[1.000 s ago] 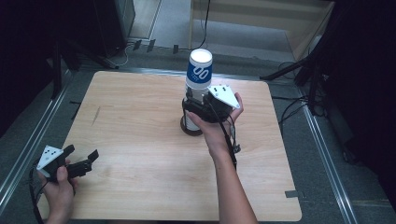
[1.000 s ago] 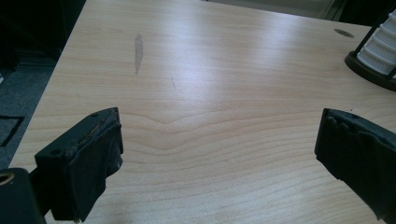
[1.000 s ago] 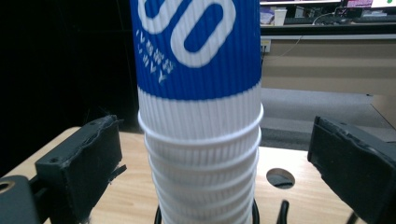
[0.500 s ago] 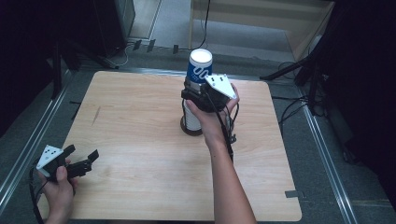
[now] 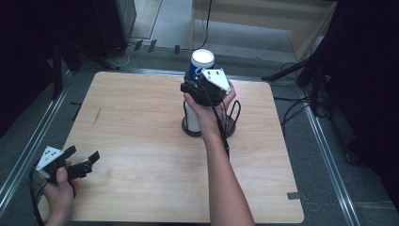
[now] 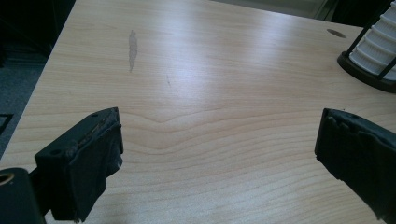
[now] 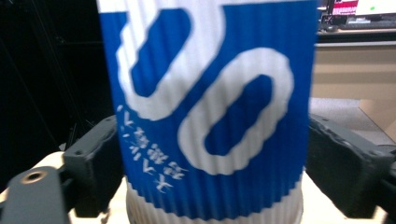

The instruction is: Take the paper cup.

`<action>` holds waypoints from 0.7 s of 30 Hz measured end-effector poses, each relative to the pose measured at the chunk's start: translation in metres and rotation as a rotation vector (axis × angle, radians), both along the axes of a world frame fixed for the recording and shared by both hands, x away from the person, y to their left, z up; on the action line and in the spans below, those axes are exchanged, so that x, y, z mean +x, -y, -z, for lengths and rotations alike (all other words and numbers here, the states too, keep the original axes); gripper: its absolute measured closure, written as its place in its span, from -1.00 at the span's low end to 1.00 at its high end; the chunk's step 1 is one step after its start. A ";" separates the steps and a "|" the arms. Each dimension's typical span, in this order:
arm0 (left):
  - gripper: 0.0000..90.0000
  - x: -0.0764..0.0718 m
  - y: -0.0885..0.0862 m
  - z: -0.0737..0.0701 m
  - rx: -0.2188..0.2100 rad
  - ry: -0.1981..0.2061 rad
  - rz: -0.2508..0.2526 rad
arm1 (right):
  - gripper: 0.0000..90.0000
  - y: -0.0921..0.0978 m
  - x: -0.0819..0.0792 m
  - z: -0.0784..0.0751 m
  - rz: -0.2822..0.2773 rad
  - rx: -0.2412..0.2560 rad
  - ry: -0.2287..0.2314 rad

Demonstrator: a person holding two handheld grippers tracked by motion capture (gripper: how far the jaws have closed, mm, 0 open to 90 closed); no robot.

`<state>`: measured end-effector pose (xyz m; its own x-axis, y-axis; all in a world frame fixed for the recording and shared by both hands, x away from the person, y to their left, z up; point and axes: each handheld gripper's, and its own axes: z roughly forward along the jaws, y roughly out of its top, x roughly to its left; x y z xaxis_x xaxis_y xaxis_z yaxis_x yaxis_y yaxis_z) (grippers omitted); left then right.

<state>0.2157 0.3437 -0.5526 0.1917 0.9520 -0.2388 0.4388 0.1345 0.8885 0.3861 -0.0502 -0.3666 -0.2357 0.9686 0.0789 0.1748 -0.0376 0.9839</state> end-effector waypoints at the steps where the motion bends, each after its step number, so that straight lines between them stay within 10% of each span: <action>1: -0.96 0.000 0.000 0.000 -0.001 0.000 0.001 | -0.62 -0.001 0.000 0.000 -0.001 -0.001 0.005; 21: -0.96 0.001 0.000 0.000 -0.006 0.003 0.008 | -0.57 -0.002 -0.006 -0.023 0.002 -0.009 0.082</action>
